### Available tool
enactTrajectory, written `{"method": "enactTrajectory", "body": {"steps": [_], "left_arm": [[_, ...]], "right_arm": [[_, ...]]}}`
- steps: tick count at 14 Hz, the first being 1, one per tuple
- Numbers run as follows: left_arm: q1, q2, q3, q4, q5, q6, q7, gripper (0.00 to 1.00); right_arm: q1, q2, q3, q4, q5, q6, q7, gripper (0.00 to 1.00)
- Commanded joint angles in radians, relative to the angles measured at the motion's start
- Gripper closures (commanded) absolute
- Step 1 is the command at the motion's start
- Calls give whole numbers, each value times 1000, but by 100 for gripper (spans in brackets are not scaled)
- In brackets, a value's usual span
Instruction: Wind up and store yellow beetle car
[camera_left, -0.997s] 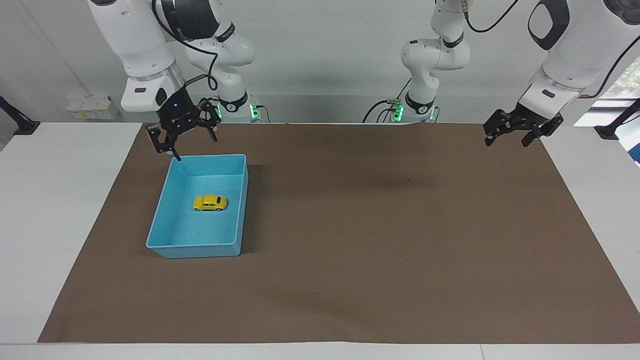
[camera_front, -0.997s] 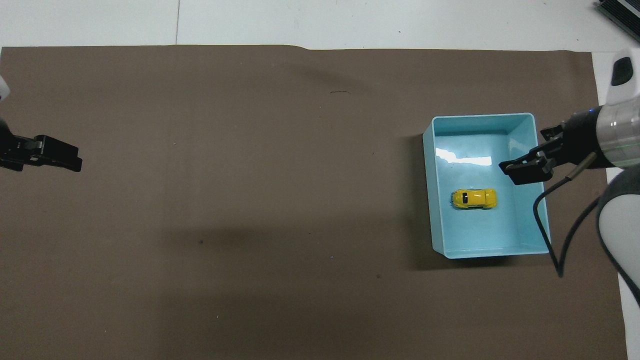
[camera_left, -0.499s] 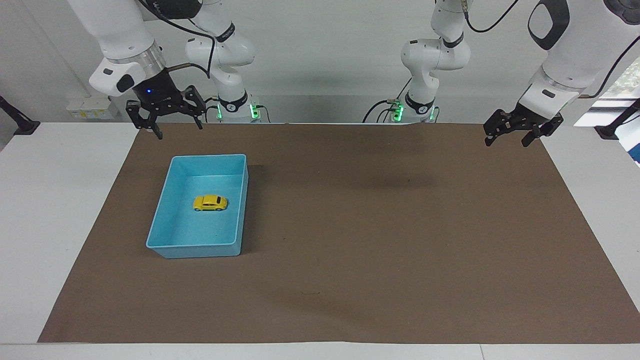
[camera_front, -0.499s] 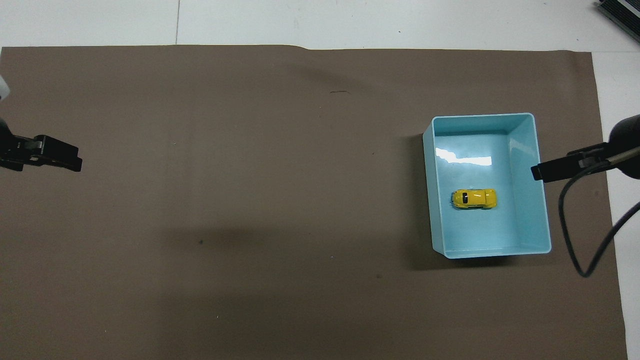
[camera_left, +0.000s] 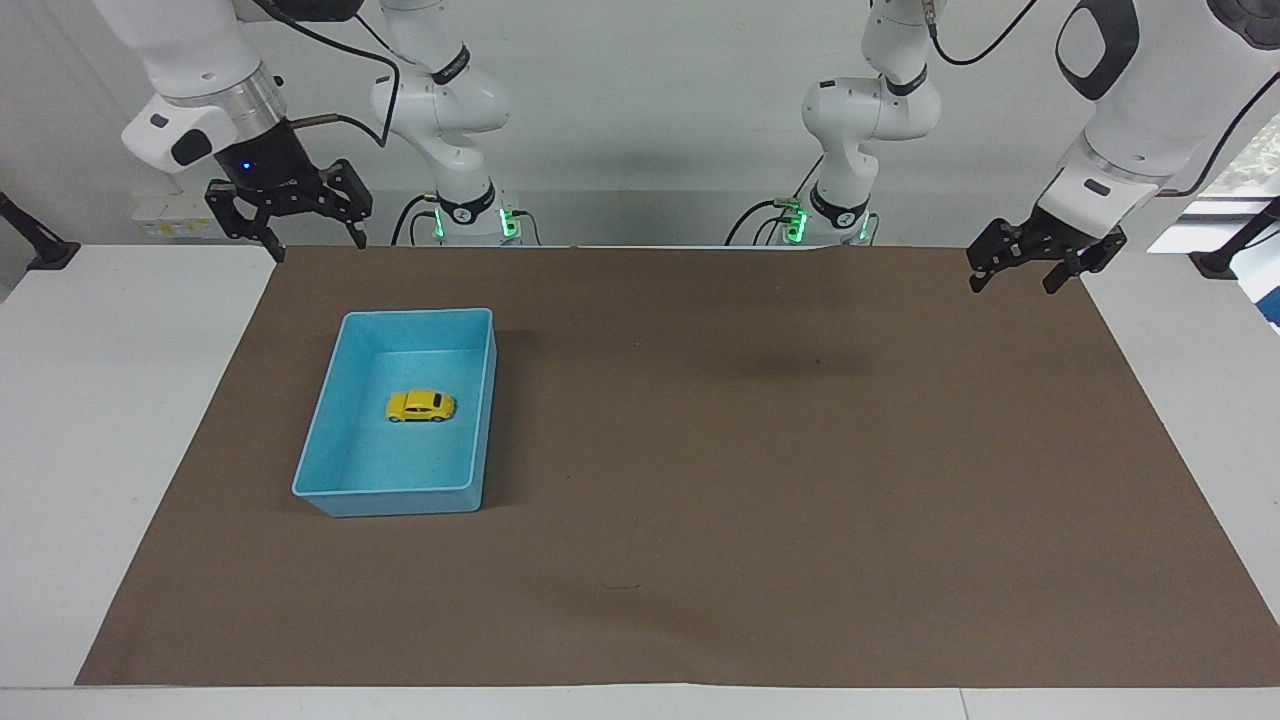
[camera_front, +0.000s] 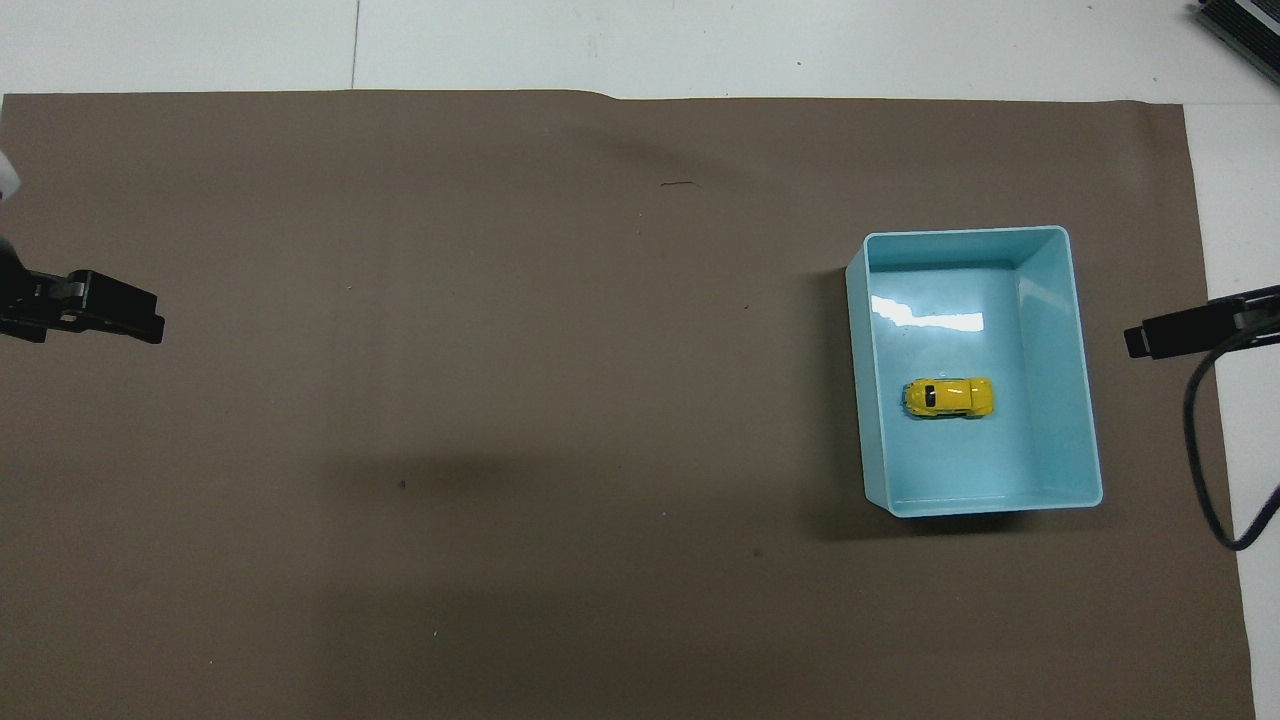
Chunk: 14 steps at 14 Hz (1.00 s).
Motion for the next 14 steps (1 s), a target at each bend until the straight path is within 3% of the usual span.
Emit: {"method": "enactTrajectory", "body": {"steps": [1,14], "left_arm": [[18,-4,-11,6,-6,-18,-7,0],[18,-4,-11,8,-6,-18,-7,0]], "right_arm": [[-13,3,14,28,-13,-19,24,0],[-10,8,26,56,-76,-31,21,0]]}}
